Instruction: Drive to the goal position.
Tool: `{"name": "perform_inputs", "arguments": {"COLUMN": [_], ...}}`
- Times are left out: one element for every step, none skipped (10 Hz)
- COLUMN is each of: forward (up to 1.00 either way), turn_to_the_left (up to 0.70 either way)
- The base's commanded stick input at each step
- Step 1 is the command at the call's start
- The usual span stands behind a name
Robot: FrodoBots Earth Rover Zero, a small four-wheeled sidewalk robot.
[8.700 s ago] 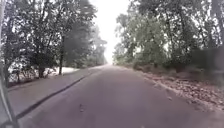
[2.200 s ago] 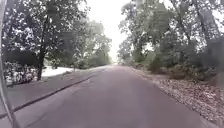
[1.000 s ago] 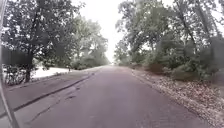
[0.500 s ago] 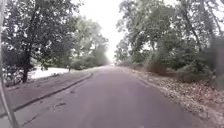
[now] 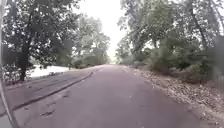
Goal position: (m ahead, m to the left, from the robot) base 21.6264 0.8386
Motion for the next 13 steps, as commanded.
{"name": "perform_inputs", "arguments": {"forward": [0.70, 0.70, 0.70, 0.70, 0.70, 0.70, 0.70, 0.70, 0.70, 0.70, 0.70, 0.70, 0.70], "turn_to_the_left": [0.00, 0.00, 0.03, 0.03, 0.02, 0.02, 0.01, 0.01, 0.00, 0.00, 0.00, 0.00, 0.00]}}
